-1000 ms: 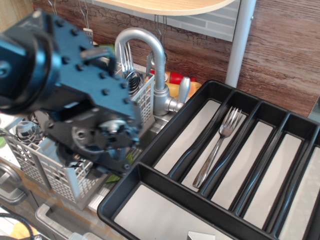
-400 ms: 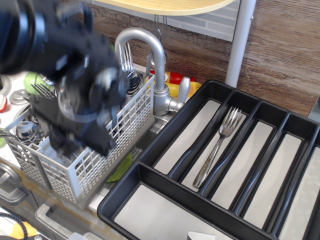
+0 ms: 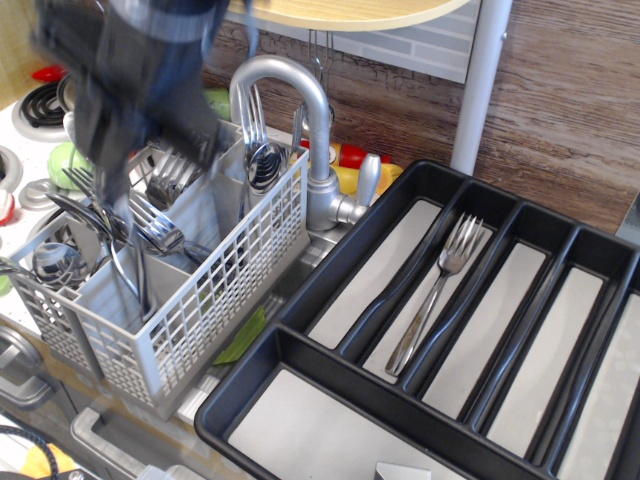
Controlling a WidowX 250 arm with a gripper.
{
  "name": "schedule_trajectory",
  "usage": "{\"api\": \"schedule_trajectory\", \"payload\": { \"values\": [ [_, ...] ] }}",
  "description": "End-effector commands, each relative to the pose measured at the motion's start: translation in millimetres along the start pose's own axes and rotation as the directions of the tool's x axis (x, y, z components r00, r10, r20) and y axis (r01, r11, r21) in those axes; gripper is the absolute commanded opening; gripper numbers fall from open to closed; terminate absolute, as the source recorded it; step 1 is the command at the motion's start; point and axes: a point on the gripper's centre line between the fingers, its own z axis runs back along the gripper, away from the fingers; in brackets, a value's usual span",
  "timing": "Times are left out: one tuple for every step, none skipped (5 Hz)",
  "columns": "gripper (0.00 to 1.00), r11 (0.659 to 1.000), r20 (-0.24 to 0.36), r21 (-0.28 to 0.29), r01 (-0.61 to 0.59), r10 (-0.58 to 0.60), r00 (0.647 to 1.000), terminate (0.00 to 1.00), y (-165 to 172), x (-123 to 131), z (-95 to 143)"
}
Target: Put fork from basket to tray
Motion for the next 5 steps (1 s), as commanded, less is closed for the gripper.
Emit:
{"api": "schedule_trajectory", "payload": {
  "values": [
    [0.00,0.993,-0.028,-0.119,0.003,-0.006,1.000,0.00,-9.1,38.0,46.4],
    [0.00,0.990,-0.023,-0.143,0.013,-0.016,1.000,0.00,-37.2,59.1,48.1],
    [0.00,0.983,-0.022,-0.178,-0.048,0.045,0.999,0.00,-66.8,67.6,39.9],
    [0.00,0.987,0.016,-0.151,-0.053,0.056,0.998,0.00,-88.7,75.2,32.3],
    [0.00,0.988,0.036,-0.146,-0.046,0.052,0.998,0.00,-97.2,87.6,27.9]
  ]
}}
